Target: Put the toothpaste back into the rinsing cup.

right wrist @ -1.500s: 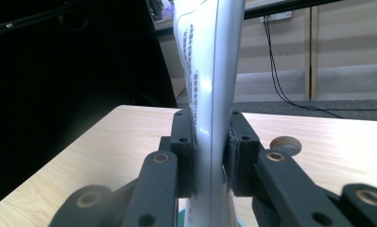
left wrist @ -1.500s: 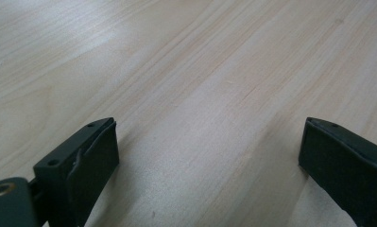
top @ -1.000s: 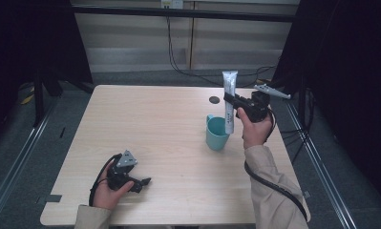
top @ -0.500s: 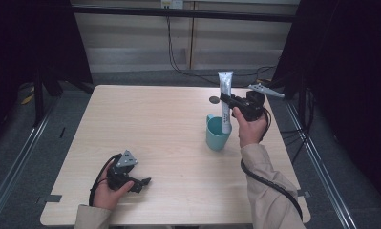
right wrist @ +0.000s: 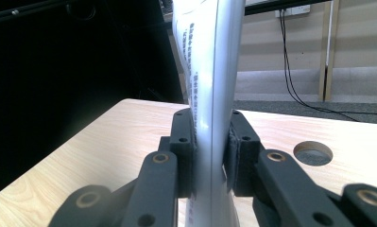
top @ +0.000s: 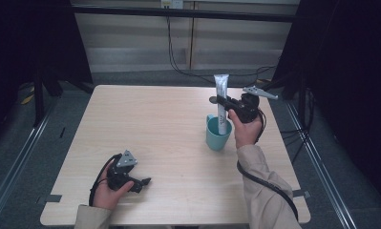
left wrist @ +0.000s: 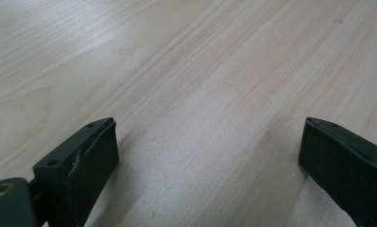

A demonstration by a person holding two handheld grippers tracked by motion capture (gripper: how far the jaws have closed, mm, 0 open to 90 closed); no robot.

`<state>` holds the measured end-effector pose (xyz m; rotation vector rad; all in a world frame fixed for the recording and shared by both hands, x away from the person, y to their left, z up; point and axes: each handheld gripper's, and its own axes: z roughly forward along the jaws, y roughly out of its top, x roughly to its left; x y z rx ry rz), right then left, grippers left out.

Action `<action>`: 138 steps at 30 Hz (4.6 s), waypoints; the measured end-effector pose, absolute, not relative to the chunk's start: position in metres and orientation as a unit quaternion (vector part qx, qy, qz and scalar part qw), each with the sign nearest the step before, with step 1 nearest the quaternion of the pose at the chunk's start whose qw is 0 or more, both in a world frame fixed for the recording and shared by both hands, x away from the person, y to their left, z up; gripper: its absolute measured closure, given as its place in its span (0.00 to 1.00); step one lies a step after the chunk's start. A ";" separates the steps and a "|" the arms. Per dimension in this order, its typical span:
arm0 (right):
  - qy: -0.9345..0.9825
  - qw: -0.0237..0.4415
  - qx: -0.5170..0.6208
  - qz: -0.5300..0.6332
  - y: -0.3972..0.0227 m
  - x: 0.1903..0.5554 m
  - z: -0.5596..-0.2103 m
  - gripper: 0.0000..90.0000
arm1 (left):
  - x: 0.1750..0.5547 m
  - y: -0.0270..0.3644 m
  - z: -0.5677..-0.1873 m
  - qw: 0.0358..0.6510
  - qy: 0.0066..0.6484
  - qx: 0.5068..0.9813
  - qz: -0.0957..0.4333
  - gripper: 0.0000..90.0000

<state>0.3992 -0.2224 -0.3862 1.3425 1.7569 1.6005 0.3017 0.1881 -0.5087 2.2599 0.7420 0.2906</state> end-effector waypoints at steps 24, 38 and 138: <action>0.649 0.202 0.490 0.547 -0.230 0.386 -0.413 0.83 | 0.302 0.188 -0.509 0.364 0.288 0.878 0.113 0.06; 0.650 0.195 0.496 0.543 -0.235 0.379 -0.425 0.83 | 0.302 0.188 -0.509 0.365 0.288 0.878 0.112 0.06; 0.719 0.207 0.443 0.494 -0.245 0.339 -0.430 0.29 | 0.302 0.188 -0.509 0.365 0.287 0.879 0.110 0.06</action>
